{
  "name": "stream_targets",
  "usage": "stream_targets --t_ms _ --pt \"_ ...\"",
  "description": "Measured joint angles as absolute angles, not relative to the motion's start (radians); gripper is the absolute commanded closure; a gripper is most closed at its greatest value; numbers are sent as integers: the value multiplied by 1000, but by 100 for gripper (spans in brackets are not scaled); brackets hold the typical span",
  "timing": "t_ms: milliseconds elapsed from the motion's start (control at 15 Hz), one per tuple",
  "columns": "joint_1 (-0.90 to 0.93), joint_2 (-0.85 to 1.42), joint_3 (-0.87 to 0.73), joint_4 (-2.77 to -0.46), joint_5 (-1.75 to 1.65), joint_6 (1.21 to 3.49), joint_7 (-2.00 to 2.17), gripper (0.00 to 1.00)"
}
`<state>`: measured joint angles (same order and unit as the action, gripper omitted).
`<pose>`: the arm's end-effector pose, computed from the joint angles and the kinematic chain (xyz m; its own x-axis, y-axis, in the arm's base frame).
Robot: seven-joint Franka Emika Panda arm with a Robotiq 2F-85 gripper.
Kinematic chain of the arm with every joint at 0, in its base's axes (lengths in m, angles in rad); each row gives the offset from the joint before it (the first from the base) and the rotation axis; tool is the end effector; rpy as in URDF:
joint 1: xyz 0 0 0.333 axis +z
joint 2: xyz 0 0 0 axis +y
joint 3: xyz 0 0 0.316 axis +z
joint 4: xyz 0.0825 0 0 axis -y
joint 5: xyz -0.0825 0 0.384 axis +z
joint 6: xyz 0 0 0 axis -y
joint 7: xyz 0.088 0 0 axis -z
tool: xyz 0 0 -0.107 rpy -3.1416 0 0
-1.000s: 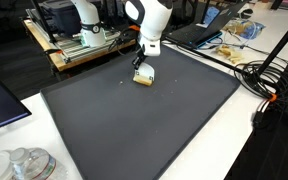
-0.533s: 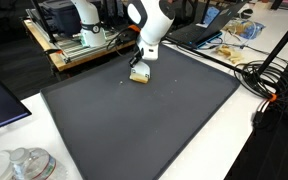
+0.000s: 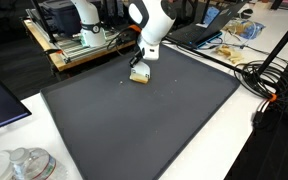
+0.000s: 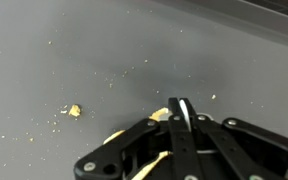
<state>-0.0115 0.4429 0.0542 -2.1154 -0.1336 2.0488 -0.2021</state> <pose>0.5152 0.0158 0.1722 0.8191 0.3013 -0.4881 0.3192 -0.9465 -0.0486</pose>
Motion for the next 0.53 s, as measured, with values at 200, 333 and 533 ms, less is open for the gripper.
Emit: stream_targets --t_ms 200,333,533 --pt "-11 438 54 -2115 -134 2082 -185 99" --pt "-7 435 54 -2114 -134 2114 -171 99" --pt "3 432 53 -2107 -138 2174 -147 99"
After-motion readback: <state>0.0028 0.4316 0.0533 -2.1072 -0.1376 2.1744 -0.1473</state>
